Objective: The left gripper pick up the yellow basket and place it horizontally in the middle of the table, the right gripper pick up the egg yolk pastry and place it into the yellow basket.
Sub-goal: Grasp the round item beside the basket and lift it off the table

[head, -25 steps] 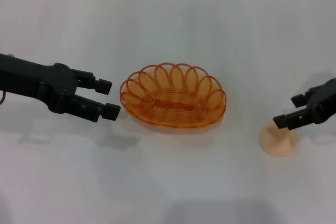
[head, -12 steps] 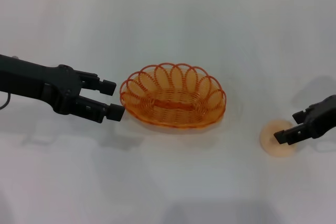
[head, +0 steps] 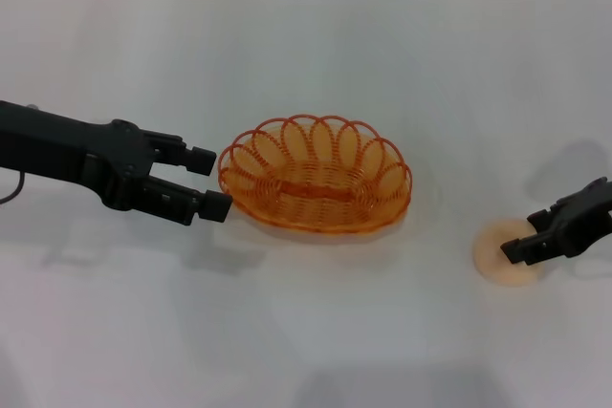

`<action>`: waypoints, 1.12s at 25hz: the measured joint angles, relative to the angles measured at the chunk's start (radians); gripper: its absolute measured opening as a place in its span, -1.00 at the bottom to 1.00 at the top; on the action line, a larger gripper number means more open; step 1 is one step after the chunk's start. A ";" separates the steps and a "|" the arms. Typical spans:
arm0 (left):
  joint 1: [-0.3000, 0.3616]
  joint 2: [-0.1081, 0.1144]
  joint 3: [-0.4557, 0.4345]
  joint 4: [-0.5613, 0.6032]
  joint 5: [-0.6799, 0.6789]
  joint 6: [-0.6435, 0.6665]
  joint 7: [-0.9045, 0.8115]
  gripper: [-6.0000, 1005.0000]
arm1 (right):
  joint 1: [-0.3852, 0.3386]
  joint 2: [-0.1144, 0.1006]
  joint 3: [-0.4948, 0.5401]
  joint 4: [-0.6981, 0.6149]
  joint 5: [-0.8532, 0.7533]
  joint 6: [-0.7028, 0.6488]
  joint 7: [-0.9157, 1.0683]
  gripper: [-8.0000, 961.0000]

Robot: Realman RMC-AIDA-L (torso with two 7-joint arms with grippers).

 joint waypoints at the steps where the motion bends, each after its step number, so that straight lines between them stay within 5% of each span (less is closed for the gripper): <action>1: 0.000 0.000 0.000 0.000 0.000 0.000 0.000 0.77 | 0.000 0.000 -0.001 0.000 -0.005 0.000 0.000 0.35; 7: 0.000 -0.001 0.000 0.000 0.000 0.000 0.000 0.77 | 0.007 0.000 -0.003 0.012 -0.013 0.000 0.000 0.19; 9: 0.001 -0.001 0.000 0.000 0.000 0.000 0.000 0.77 | 0.008 0.000 -0.003 0.012 -0.013 -0.002 -0.001 -0.26; 28: 0.005 0.000 -0.004 0.000 -0.005 -0.004 0.007 0.77 | 0.016 0.000 -0.003 -0.023 0.083 0.033 -0.088 -0.62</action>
